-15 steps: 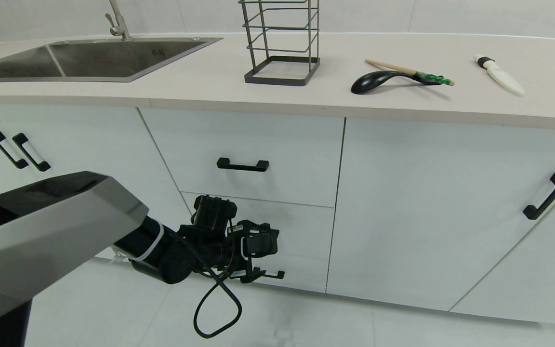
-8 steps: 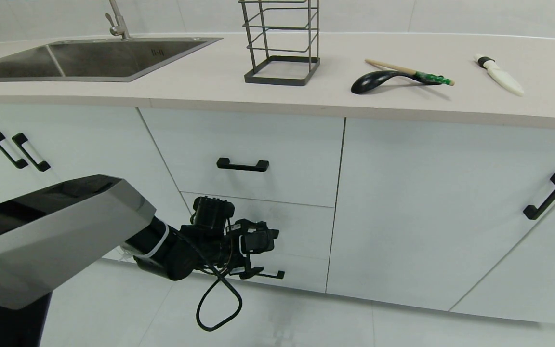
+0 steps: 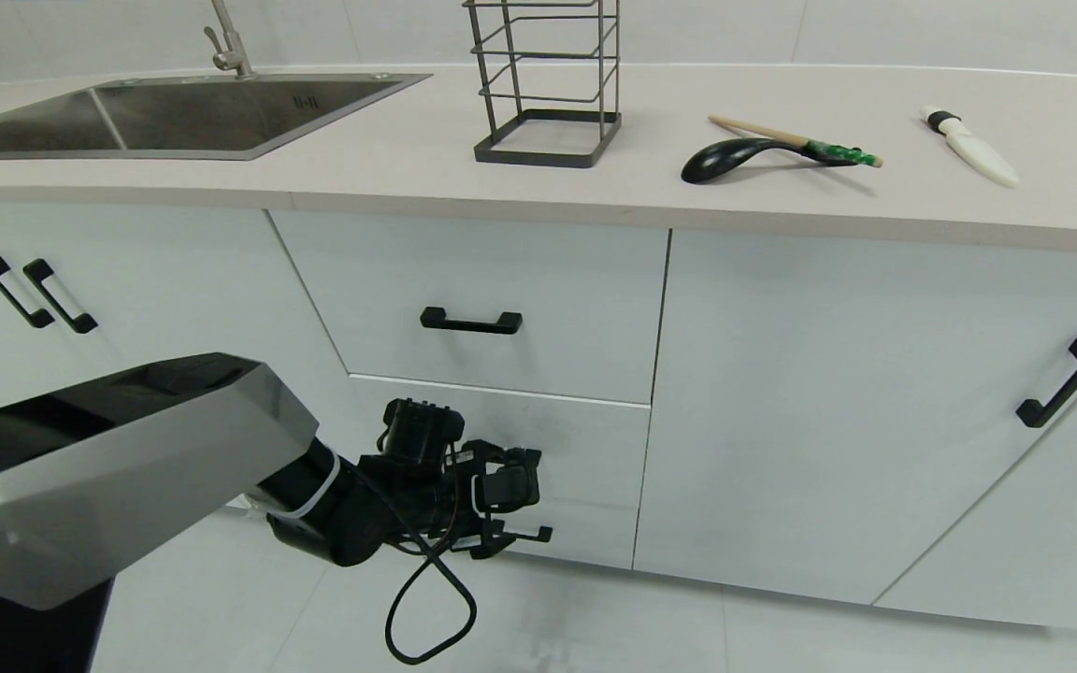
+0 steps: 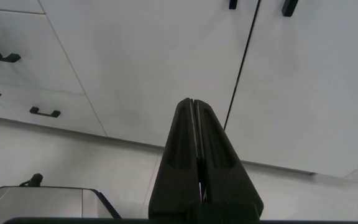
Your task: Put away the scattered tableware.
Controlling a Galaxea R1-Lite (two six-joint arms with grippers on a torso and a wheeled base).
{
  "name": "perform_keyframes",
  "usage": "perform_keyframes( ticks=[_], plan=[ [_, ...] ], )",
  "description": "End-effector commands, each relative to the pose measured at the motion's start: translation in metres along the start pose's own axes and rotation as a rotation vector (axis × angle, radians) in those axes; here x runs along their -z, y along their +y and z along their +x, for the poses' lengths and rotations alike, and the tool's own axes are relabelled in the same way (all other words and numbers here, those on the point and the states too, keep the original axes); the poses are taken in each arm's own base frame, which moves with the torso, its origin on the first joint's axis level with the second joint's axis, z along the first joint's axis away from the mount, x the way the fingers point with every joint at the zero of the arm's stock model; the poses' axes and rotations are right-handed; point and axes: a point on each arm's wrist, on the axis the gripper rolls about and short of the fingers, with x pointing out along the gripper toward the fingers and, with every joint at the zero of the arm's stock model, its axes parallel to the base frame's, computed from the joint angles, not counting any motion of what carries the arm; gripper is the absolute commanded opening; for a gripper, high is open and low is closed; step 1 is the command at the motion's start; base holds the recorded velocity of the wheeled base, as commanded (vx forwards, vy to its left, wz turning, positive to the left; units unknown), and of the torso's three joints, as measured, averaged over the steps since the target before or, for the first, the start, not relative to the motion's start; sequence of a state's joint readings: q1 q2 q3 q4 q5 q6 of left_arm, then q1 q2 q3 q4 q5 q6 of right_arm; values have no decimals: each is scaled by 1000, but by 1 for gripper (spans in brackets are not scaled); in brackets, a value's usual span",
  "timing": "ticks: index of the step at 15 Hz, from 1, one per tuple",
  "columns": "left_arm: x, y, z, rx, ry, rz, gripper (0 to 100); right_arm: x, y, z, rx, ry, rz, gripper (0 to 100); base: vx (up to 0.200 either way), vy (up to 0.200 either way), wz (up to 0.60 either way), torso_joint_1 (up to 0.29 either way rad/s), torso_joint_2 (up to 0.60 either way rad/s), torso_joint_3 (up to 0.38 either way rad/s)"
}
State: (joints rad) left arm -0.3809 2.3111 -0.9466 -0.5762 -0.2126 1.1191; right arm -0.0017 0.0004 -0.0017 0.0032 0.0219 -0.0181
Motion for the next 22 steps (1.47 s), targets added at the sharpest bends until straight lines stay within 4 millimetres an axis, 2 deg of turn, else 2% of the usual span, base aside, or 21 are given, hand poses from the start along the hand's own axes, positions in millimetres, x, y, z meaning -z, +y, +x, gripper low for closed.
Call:
perform_keyframes(
  ticks=[1,5,6,7,8,9,10,11,12,13,15,16,17,19,22],
  plan=[
    [3,-11,-4,49,14,-14,100,0,0,0,-1,0,0,0,0,0,0,0,0,0],
    [2,-13,-12,33,6,-14,100,0,0,0,0,0,0,0,0,0,0,0,0,0],
    [1,-16,-23,35,8,-13,100,0,0,0,-1,0,0,0,0,0,0,0,0,0],
    [1,-17,-26,35,8,-13,100,0,0,0,0,0,0,0,0,0,0,0,0,0],
    [-2,-23,-45,39,8,-11,100,0,0,0,0,0,0,0,0,0,0,0,0,0],
    [-2,-23,-45,39,8,-11,100,0,0,0,0,0,0,0,0,0,0,0,0,0],
    [-7,-29,-72,31,-6,3,100,0,0,0,-1,0,0,0,0,0,0,0,0,0],
    [-10,-34,-81,34,-12,5,100,0,0,0,0,0,0,0,0,0,0,0,0,0],
    [-14,-39,-106,13,-24,12,100,0,0,0,-1,0,0,0,0,0,0,0,0,0],
    [-16,-43,-120,-1,-33,14,100,0,0,0,-1,0,0,0,0,0,0,0,0,0],
    [-23,-41,-147,-65,-59,25,100,0,0,0,-1,0,0,0,0,0,0,0,0,0],
    [-25,-40,-151,-76,-67,30,100,0,0,0,-1,0,0,0,0,0,0,0,0,0],
    [-35,-38,-160,-106,-103,49,100,0,0,0,-1,0,0,0,0,0,0,0,0,0],
    [-45,-40,-163,-115,-132,26,100,0,0,0,-1,0,0,0,0,0,0,0,0,0],
    [-49,-40,-161,-128,-119,25,100,0,0,0,-1,0,0,0,0,0,0,0,0,0]
  ],
)
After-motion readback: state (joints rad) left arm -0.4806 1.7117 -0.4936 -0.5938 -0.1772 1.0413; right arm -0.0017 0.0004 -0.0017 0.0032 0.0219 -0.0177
